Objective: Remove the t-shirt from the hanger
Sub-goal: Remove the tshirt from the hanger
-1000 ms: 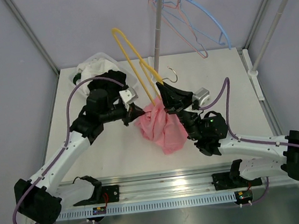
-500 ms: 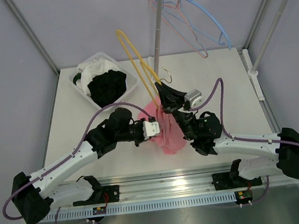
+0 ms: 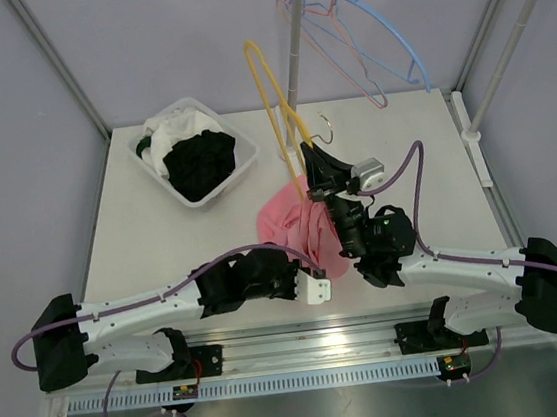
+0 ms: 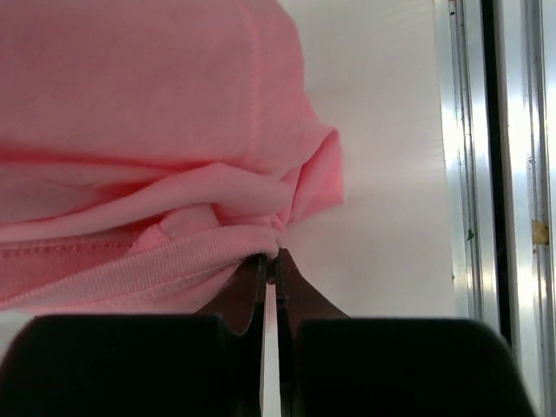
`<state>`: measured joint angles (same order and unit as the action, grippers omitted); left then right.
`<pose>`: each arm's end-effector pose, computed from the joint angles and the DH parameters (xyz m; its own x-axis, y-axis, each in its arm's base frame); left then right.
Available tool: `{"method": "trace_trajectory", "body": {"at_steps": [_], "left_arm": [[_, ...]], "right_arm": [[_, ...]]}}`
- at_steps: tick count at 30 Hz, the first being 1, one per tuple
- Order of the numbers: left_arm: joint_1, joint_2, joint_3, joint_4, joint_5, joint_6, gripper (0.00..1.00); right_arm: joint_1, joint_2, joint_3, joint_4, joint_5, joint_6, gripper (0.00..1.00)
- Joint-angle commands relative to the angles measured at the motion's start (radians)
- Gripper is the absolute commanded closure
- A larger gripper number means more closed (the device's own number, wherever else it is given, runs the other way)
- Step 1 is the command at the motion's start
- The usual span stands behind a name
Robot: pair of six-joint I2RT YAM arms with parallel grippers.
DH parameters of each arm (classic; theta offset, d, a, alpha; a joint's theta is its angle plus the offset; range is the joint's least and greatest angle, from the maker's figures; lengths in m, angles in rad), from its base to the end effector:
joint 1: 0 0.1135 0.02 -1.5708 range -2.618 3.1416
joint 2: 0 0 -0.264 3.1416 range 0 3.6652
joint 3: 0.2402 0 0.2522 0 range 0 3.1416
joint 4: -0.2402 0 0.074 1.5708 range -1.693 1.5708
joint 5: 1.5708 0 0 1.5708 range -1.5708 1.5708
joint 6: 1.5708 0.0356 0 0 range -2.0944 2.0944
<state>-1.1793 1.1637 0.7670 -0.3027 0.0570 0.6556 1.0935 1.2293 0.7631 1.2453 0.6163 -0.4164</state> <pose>0.0929 -0.2304 0.2461 0.3780 0.6794 -0.6289 0.8945 -0.0927 0.4374 0.1334 0.2132 0.3781 0.5119 0.2714 -0.8150 -0.3595 0.9294 0.0836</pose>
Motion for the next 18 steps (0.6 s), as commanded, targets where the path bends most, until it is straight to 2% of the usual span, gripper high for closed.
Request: {"method": "trace_trajectory", "body": {"at_steps": [1, 4, 6, 7, 9, 10, 12, 15, 18], "left_arm": [[-0.063, 0.014, -0.034, 0.053, -0.169, 0.038, 0.99], [-0.086, 0.027, -0.051, 0.065, -0.218, 0.062, 0.98], [-0.105, 0.028, -0.066, 0.097, -0.272, 0.073, 0.86], [-0.109, 0.024, -0.070, 0.112, -0.288, 0.075, 0.70], [-0.106, 0.002, -0.084, 0.171, -0.328, 0.062, 0.46], [-0.108, -0.012, -0.092, 0.192, -0.344, 0.062, 0.40], [-0.102, -0.047, -0.110, 0.232, -0.356, 0.055, 0.33], [-0.079, -0.137, -0.126, 0.260, -0.324, 0.039, 0.31], [-0.050, -0.254, -0.156, 0.298, -0.276, 0.012, 0.17]], "right_arm": [[0.009, -0.014, 0.068, 0.141, 0.055, -0.018, 1.00], [0.009, -0.016, 0.082, 0.106, 0.072, -0.019, 1.00], [0.009, -0.017, 0.090, 0.080, 0.082, -0.021, 1.00], [0.008, -0.022, 0.094, 0.068, 0.086, -0.019, 1.00], [0.009, -0.033, 0.100, 0.036, 0.091, -0.013, 1.00], [0.009, -0.034, 0.100, 0.026, 0.091, -0.009, 1.00], [0.008, -0.043, 0.099, 0.006, 0.094, 0.002, 1.00], [0.009, -0.054, 0.099, -0.010, 0.092, 0.010, 1.00], [0.008, -0.056, 0.105, -0.026, 0.094, 0.022, 1.00]]}}
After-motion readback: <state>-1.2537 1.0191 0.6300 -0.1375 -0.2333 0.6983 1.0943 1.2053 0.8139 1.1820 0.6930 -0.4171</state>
